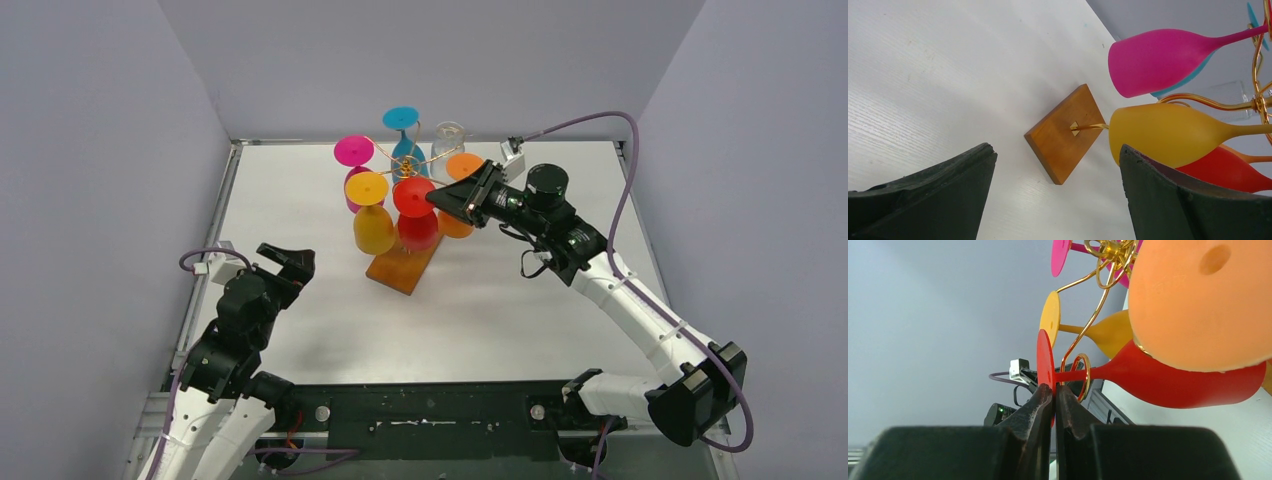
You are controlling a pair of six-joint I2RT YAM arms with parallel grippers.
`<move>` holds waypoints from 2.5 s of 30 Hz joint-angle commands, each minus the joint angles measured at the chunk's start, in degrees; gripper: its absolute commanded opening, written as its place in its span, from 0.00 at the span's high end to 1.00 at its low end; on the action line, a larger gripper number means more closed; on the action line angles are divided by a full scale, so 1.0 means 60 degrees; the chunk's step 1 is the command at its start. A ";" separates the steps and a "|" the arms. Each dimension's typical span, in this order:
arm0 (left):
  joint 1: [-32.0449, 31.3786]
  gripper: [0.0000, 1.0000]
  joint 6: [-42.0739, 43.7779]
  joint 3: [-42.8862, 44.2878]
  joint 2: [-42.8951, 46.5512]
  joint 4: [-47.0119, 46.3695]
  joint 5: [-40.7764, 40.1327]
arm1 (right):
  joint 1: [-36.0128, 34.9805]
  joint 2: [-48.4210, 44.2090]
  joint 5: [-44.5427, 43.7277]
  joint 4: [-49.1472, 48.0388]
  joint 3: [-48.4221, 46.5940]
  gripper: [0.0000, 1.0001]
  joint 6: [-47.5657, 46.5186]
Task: Take the wine glass off the wine glass rack
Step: Pick up the wine glass from the wine rack.
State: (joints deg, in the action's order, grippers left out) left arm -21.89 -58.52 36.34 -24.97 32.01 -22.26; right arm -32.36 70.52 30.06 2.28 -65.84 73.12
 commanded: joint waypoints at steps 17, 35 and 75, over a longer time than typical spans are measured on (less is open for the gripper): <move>0.0059 0.05 0.0087 0.0295 -0.0292 -0.0133 -0.0025 | -0.0388 0.0300 0.0640 0.0345 -0.1159 1.00 -0.0563; 0.0059 0.05 0.0071 0.0171 -0.0137 0.0109 -0.0033 | -0.0449 0.0544 0.0544 -0.0307 -0.1008 1.00 -0.0495; 0.0059 0.05 -0.0138 0.0220 0.0342 0.0475 -0.0206 | -0.0347 -0.0685 -0.1561 -0.1791 0.0464 1.00 0.0430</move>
State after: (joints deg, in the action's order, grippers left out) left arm -21.89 -59.18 36.34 -23.57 35.00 -22.50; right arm -34.85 68.60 22.13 -4.49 -62.98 75.64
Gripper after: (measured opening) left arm 0.946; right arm 0.049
